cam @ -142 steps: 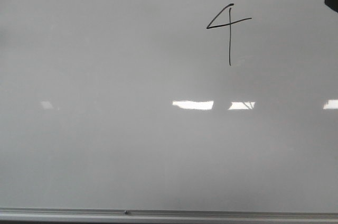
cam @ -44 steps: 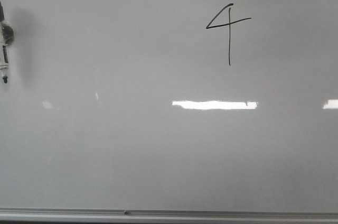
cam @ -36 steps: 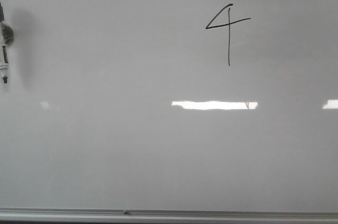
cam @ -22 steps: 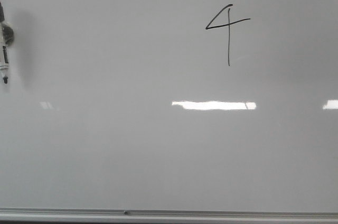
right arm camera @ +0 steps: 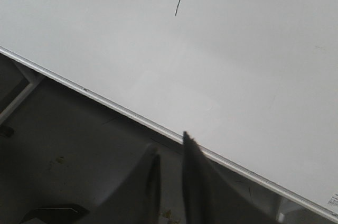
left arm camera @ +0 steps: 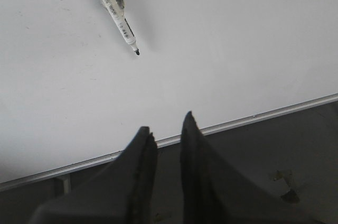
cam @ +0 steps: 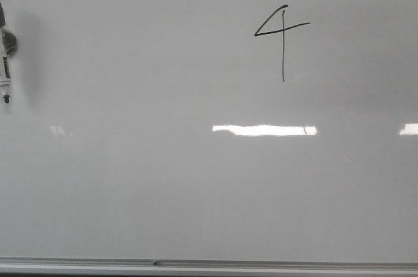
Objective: Write number 4 on whiteboard
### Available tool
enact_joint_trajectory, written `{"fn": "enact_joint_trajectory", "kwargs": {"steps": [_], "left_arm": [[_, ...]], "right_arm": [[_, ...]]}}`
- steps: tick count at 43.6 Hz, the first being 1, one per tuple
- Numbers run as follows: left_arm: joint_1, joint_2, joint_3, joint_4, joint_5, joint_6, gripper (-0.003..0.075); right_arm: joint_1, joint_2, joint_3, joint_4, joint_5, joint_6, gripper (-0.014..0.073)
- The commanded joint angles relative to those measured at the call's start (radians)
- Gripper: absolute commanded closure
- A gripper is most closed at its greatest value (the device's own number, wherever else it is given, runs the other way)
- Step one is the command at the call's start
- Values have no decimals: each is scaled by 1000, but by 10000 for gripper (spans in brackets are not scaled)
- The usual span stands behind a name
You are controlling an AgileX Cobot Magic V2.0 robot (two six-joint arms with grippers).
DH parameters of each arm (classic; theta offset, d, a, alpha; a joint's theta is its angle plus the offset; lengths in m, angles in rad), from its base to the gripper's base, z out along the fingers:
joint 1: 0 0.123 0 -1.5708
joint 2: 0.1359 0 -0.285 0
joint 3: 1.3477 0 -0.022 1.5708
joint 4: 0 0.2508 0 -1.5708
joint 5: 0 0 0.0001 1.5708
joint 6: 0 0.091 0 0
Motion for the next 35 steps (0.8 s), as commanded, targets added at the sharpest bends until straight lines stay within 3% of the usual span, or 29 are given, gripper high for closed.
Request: {"fn": "enact_joint_trajectory", "kwargs": {"steps": [1,35], "left_arm": [[-8,3,-36,7,-59,-1,741],[-5,-3,-36,9,-59,-1,741]], "right_arm": [[-2,8,-17,-8,-76,-3,671],[-2,8,-17,-8,-79,-3,665]]}}
